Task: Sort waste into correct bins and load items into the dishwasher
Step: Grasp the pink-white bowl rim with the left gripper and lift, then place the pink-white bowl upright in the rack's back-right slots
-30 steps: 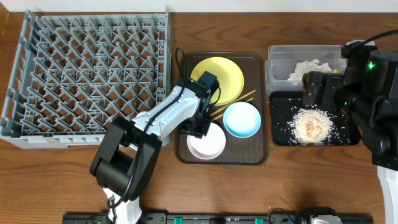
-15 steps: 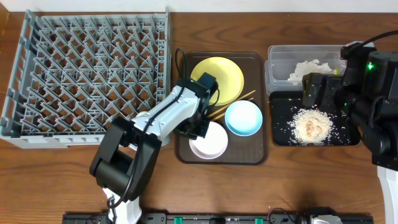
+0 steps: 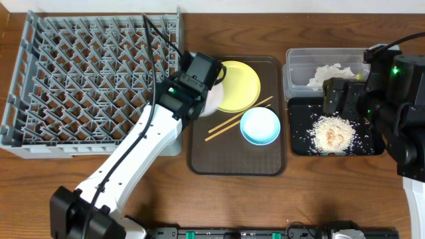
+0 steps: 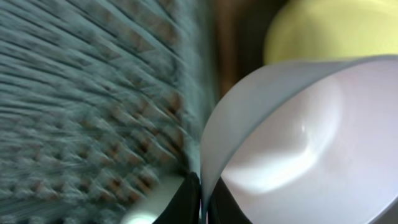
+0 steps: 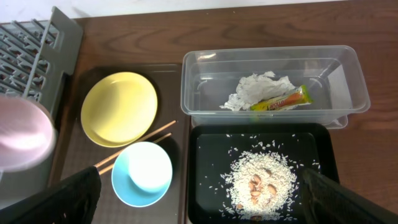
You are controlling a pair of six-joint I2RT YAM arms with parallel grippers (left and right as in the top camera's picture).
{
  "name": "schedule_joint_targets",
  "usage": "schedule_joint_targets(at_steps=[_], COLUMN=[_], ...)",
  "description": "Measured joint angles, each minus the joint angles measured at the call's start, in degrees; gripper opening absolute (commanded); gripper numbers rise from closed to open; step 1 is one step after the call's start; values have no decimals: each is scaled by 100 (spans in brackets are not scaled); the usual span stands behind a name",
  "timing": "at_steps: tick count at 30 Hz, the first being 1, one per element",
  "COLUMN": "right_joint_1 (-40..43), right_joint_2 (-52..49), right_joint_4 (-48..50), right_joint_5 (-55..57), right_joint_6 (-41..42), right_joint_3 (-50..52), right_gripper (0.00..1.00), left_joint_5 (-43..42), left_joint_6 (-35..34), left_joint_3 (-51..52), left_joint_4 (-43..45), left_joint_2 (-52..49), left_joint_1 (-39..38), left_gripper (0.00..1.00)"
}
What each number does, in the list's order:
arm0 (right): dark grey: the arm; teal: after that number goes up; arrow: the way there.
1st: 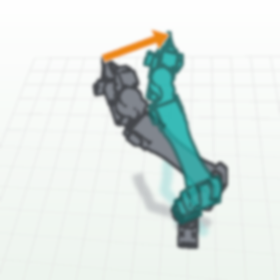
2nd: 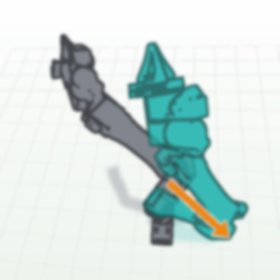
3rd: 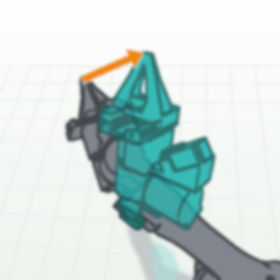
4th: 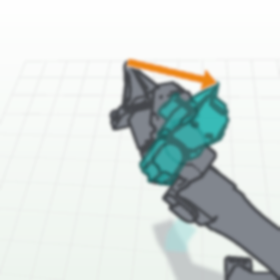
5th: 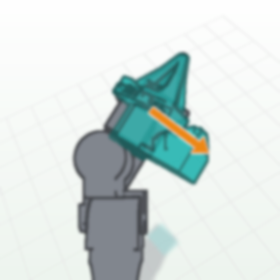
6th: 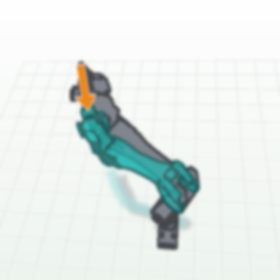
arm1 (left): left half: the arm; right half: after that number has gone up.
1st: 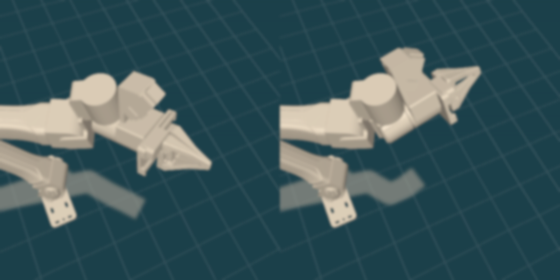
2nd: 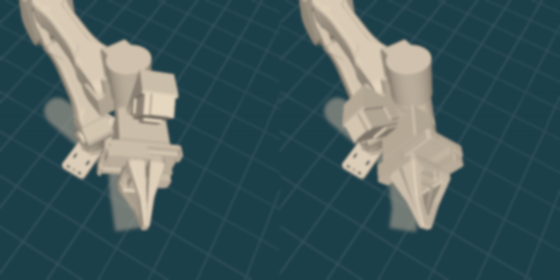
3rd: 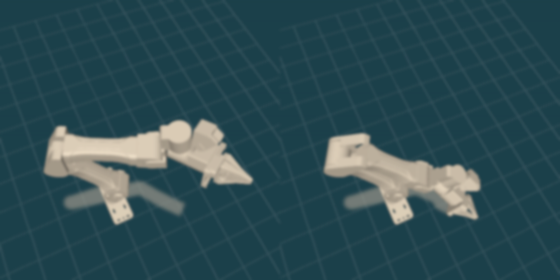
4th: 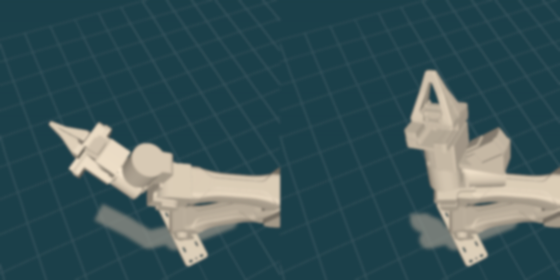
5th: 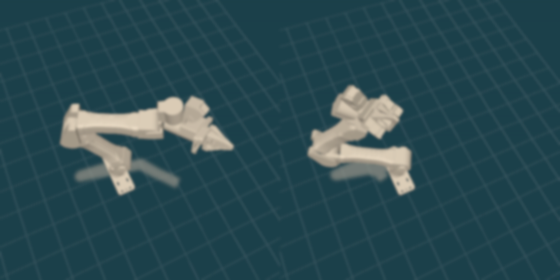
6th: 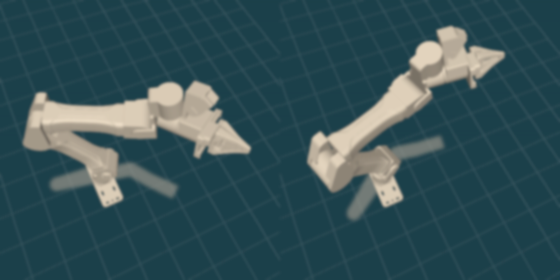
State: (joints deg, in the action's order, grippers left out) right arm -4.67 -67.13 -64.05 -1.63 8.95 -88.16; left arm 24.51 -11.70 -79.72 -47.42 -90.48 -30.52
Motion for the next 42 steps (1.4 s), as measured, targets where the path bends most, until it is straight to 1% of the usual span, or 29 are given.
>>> schedule_joint_targets(at_steps=[2,4,5,8,11,13,18,21,23,26,30,33,35,39,42], right_joint_1=[0,0,0,0,0,0,0,0,0,0,0,0,0,0,0], right_joint_2=[0,0,0,0,0,0,0,2,0,0,0,0,0,0,0], right_joint_4=[0,0,0,2,2,2,-2,4,-7,-4,0,0,-2,-2,-2], right_joint_5=[0,0,0,0,0,-2,0,0,0,0,0,0,0,0,0], right_joint_6=[-2,-2,0,0,0,-2,0,0,0,0,0,0,0,0,0], right_joint_3=[0,0,0,0,2,4,11,11,13,15,13,13,13,13,13], right_gripper=[99,99,99,99,99,99,99,99,99,99,99,99,99,99,99], left_joint_5=[621,1447,1611,2378,2876,3119,3386,3456,3458,3421,3412,3412,3403,3305,3233], left_joint_6=[9,20,15,105,275,448,999,1580,2111,2835,3823,4380,4625,4903,4988], left_joint_3=[-4,-2,-2,-2,-2,-4,-2,2,11,13,13,13,13,13,13], left_joint_4=[260,579,649,1298,1947,2540,4015,5158,6074,7093,8188,8614,8668,8706,8688], left_joint_2=[13,-61,-83,-219,-396,-577,-1176,-1631,-1928,-2304,-2796,-3025,-3093,-3102,-3102], left_joint_1=[4,42,57,199,422,608,1029,1220,1311,1414,1561,1661,1709,1762,1762], left_gripper=[7,7,7,7,7,7,7,8,7,7,8,8,7,8,7])
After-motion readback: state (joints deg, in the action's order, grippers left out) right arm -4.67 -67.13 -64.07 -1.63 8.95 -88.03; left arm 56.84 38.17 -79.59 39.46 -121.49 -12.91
